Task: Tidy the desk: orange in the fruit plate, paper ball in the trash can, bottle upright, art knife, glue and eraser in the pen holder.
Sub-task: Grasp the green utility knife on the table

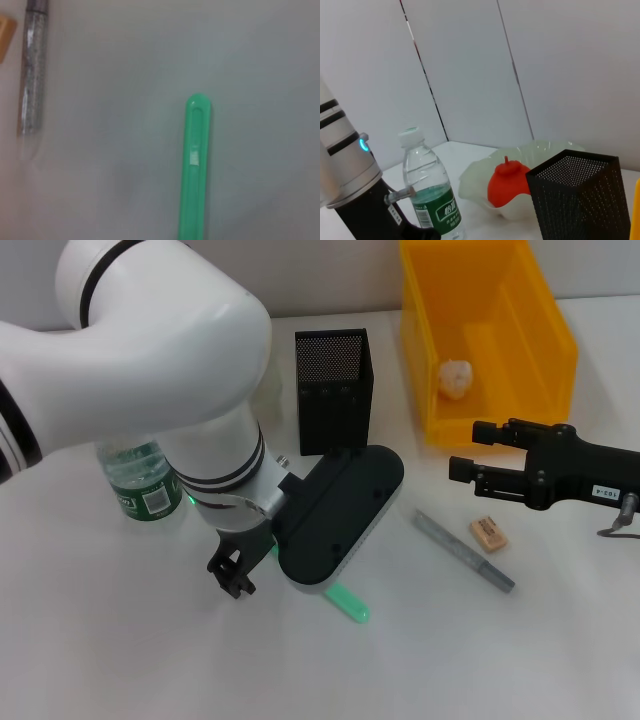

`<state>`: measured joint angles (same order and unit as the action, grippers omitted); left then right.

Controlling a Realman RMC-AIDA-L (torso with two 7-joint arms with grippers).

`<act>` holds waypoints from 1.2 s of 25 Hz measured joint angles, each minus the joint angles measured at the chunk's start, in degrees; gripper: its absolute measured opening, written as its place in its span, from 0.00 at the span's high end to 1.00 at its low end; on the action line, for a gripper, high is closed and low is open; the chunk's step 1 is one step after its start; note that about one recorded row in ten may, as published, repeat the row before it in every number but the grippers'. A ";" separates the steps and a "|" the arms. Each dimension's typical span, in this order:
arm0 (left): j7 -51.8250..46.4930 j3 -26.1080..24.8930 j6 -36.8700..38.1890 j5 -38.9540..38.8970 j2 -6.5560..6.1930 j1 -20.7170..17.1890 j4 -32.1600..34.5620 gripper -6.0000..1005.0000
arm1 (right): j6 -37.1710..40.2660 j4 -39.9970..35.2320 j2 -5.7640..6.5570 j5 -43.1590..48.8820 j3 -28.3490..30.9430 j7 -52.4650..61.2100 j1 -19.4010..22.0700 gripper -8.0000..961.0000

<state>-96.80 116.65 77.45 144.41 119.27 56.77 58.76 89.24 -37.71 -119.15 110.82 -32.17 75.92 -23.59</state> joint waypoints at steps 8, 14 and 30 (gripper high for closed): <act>0.12 0.57 -0.47 -0.01 0.00 -0.35 0.84 0.36 | -0.61 0.04 0.00 -0.31 0.10 -0.25 0.07 0.23; 0.12 0.86 -1.07 -0.01 0.00 -0.94 1.71 0.37 | -0.67 0.00 0.04 -0.34 0.42 -0.91 0.46 0.23; -0.47 3.07 -2.46 -0.01 0.00 -0.99 1.65 0.38 | -0.65 0.07 0.03 -0.53 0.16 -0.68 0.07 0.23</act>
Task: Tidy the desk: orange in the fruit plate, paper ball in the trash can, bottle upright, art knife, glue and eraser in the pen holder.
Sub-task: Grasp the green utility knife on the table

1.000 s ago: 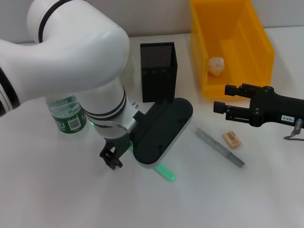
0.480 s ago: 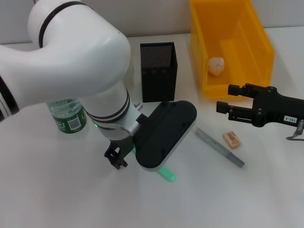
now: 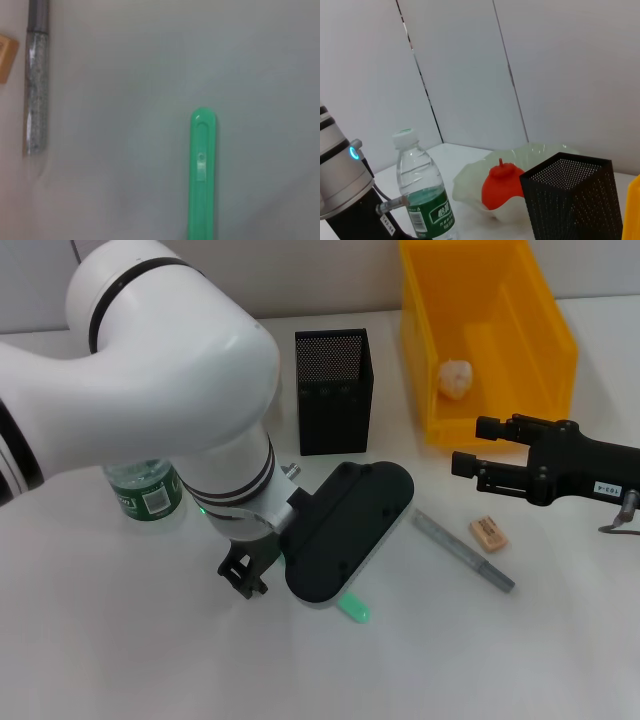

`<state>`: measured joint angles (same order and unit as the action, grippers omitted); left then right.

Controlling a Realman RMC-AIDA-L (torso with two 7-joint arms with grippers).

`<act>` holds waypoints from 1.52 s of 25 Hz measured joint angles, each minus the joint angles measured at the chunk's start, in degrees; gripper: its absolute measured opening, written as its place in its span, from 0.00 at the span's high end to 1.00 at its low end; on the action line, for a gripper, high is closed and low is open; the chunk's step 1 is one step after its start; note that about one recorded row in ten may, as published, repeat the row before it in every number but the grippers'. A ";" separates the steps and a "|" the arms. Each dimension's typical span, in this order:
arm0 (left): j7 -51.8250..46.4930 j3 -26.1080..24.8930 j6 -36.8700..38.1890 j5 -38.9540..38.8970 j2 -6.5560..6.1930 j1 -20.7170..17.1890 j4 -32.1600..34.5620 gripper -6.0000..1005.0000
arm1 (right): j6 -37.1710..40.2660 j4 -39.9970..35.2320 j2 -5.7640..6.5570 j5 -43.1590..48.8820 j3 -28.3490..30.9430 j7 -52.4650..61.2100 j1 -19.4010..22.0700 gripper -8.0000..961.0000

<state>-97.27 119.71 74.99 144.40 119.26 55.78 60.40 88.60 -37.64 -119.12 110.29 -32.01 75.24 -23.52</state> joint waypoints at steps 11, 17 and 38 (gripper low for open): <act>-0.45 0.16 0.38 0.92 0.00 -0.06 -0.03 0.41 | 0.00 0.03 -0.15 -0.08 -0.07 0.00 -0.37 0.23; -0.66 0.23 1.04 1.18 0.00 0.17 0.01 0.42 | 0.00 0.51 -0.16 -0.08 -0.10 -0.11 -0.75 0.23; -0.62 0.41 1.27 1.10 0.00 0.29 1.45 0.41 | 0.00 1.61 -0.15 -0.08 -0.15 -0.32 -1.56 0.23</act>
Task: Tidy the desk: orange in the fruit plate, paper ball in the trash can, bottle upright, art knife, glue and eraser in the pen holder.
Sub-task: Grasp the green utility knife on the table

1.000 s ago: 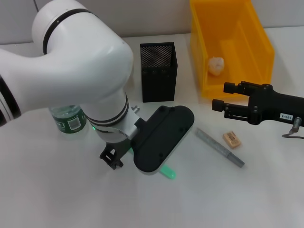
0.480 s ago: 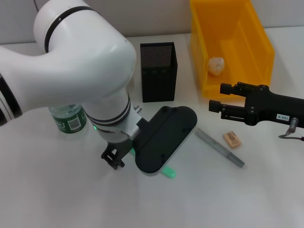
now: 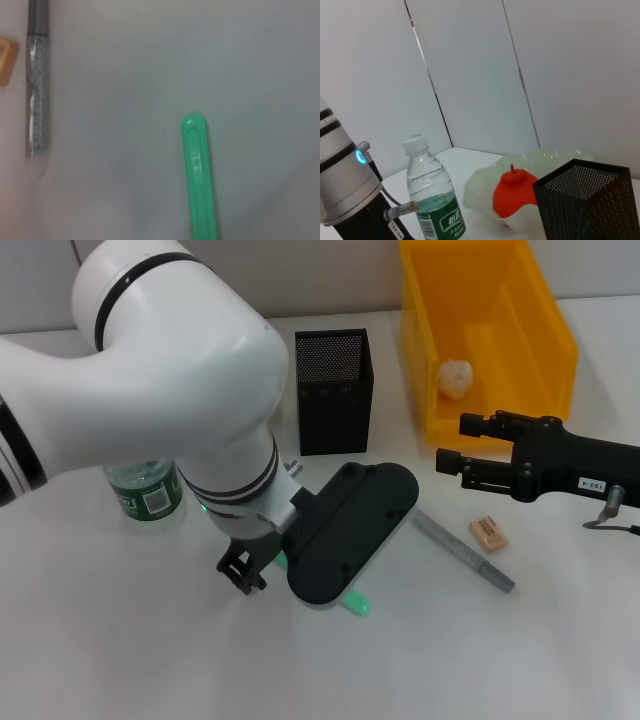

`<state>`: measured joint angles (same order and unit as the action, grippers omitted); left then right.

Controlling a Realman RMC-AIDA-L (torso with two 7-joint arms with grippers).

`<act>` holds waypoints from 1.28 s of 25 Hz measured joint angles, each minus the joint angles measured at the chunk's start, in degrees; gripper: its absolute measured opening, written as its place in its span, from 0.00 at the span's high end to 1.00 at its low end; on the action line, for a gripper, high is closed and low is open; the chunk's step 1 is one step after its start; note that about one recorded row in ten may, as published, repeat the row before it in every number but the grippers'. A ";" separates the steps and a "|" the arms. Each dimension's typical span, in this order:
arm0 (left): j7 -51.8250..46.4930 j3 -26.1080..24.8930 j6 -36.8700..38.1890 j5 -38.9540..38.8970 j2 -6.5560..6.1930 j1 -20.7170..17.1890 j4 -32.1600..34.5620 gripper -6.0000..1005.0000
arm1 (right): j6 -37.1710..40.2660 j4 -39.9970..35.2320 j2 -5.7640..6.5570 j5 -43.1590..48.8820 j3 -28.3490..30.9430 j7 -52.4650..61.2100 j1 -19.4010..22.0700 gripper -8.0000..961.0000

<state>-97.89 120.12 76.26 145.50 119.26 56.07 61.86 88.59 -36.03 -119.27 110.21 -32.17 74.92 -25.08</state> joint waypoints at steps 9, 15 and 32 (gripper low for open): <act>0.36 -0.06 -0.48 0.13 0.00 0.09 -1.41 0.41 | -0.21 1.45 0.00 0.01 0.00 -0.67 -0.98 0.23; 0.40 -0.11 -0.32 0.14 0.00 0.09 -0.48 0.41 | -0.77 1.84 0.00 0.07 0.00 -0.75 -1.24 0.23; 0.57 0.19 -1.74 -0.06 0.00 -0.03 -1.36 0.41 | -0.88 1.95 0.00 0.00 0.00 -0.92 -2.08 0.23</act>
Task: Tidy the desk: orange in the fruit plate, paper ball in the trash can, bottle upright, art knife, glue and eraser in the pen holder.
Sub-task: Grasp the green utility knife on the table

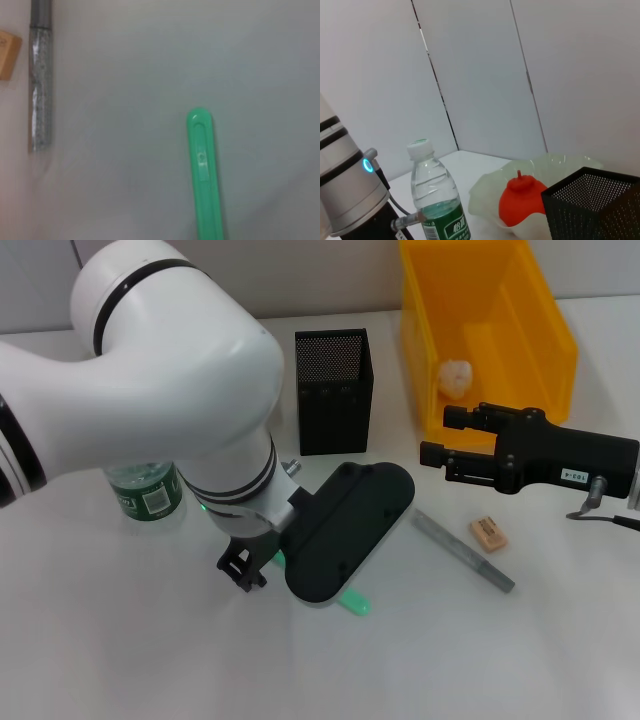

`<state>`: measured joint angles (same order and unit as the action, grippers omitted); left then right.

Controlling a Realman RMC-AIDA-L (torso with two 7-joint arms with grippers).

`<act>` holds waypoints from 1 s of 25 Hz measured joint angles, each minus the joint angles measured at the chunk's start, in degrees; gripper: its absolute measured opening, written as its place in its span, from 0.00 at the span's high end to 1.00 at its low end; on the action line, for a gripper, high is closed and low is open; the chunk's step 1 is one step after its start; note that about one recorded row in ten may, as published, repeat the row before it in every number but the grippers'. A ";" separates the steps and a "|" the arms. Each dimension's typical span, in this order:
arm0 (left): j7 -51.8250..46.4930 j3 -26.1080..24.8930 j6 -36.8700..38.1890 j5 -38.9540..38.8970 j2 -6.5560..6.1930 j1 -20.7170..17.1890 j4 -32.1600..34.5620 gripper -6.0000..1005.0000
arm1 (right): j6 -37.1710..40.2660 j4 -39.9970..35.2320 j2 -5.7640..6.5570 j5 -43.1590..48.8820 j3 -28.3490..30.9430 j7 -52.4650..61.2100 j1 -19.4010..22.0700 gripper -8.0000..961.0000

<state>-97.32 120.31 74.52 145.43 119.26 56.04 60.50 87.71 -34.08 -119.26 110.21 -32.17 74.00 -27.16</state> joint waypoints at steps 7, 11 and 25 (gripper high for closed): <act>-0.09 0.00 -0.06 0.07 0.00 0.05 -0.89 0.42 | -0.09 0.04 -0.08 0.00 0.00 0.00 -0.27 0.23; -0.09 -0.11 -0.13 0.03 0.00 -0.01 -0.91 0.42 | -0.55 1.20 -0.09 -0.01 0.00 -0.14 -1.01 0.23; -0.65 0.02 0.04 0.19 0.00 -0.30 -0.91 0.50 | -0.62 1.47 -0.09 0.00 0.00 -0.43 -1.43 0.23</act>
<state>-97.97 120.33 74.56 145.62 119.27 55.74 59.59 87.09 -32.61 -119.36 110.22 -32.17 73.57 -28.59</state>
